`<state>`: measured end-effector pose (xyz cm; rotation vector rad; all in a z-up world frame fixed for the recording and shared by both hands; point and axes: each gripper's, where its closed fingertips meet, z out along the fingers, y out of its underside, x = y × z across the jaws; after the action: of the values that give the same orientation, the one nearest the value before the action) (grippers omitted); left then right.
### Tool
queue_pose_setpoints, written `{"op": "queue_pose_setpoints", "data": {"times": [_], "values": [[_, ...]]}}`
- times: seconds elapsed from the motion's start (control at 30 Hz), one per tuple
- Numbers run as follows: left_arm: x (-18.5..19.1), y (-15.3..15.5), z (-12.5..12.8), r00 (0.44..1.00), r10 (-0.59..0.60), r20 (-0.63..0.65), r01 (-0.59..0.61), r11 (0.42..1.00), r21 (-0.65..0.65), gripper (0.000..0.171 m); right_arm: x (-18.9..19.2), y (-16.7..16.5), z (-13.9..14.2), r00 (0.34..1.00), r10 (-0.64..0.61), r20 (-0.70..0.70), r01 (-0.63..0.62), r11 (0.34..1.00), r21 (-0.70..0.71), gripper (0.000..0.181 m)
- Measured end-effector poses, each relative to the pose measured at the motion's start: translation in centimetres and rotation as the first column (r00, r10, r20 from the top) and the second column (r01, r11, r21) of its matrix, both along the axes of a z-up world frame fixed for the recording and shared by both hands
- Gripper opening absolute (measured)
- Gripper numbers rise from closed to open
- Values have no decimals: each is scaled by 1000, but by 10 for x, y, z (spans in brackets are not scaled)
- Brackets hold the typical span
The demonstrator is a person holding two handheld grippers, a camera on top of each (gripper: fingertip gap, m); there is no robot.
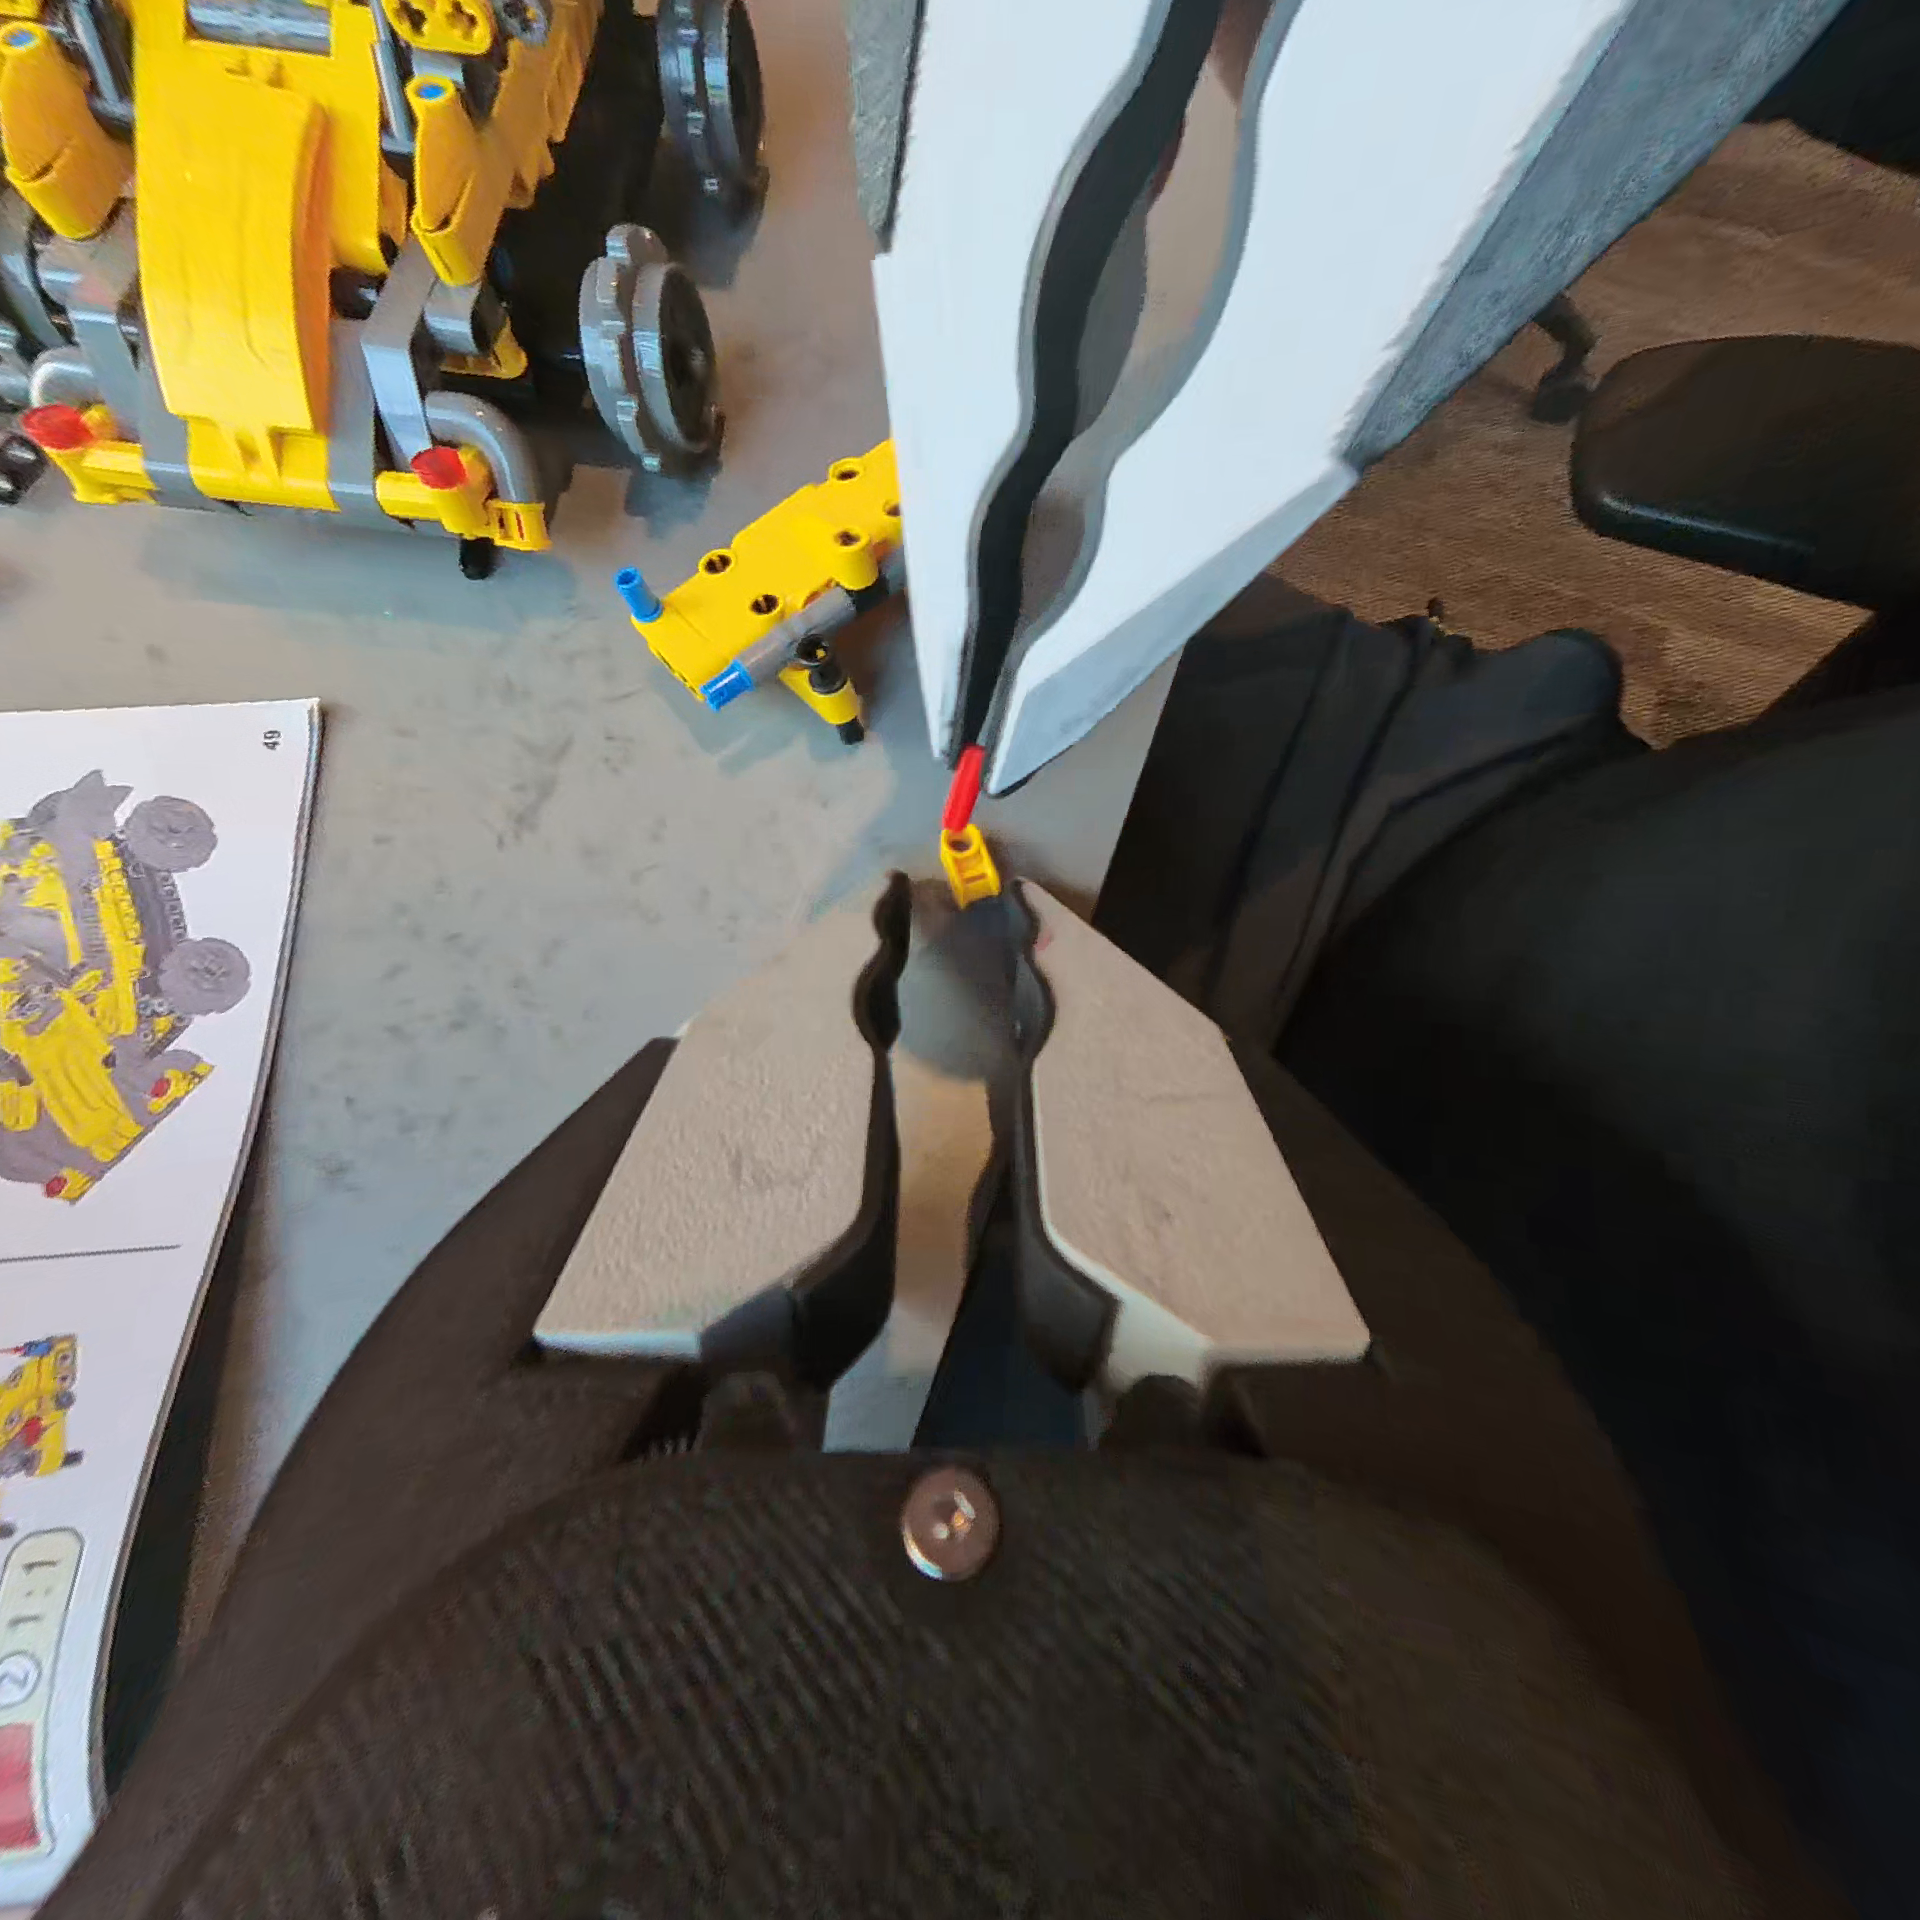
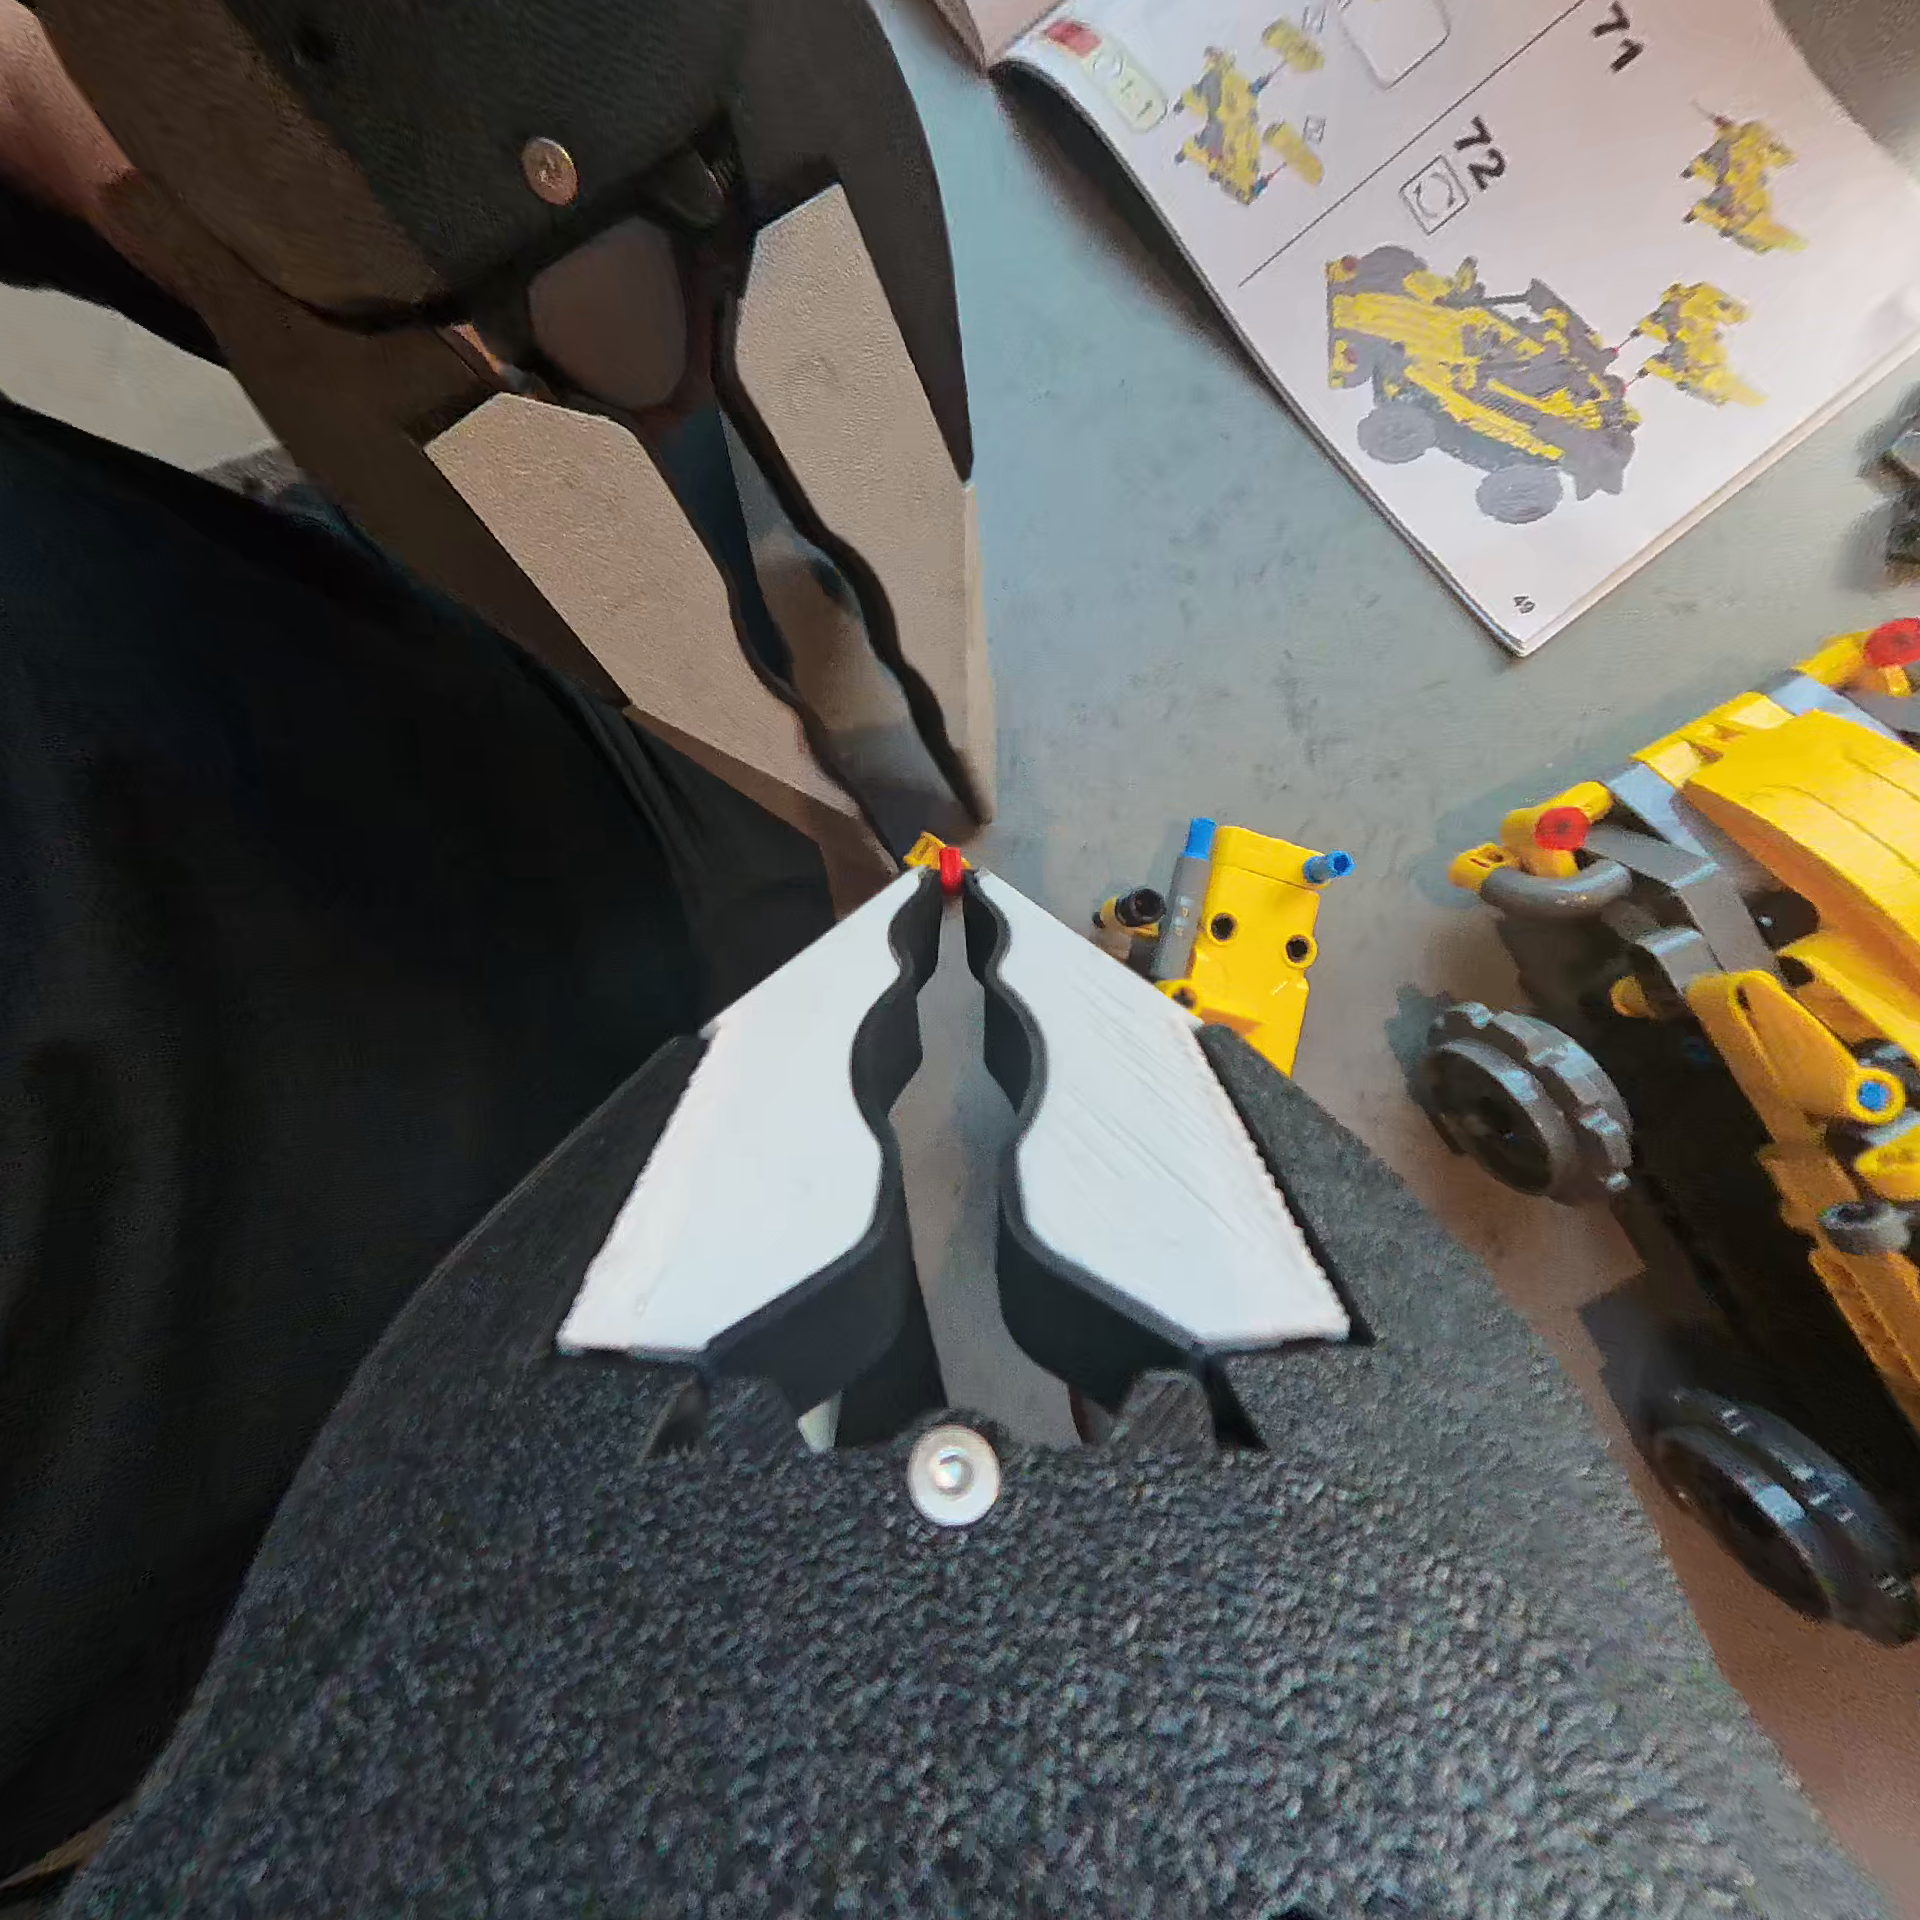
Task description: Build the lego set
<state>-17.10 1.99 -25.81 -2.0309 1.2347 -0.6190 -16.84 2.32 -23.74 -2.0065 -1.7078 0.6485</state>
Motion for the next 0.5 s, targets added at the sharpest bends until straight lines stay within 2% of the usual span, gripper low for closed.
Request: {"op": "queue_pose_setpoints", "data": {"times": [0.17, 0.33, 0.5], "values": [[2, 1, 0, 1000, -4, 13, 4, 1000, -27, 13, 0, 2, -5, 994, 22, 105, -27, 998, 48, 4], [3, 4, 0, 1000, 5, 8, -5, 1000, -17, 5, 3, 4, -5, 989, 22, 149, -31, 998, 60, 4], [3, 4, 0, 1000, 3, 12, -3, 1000, -13, 5, 1, 5, -8, 985, 28, 169, -37, 998, 52, 4]]}}
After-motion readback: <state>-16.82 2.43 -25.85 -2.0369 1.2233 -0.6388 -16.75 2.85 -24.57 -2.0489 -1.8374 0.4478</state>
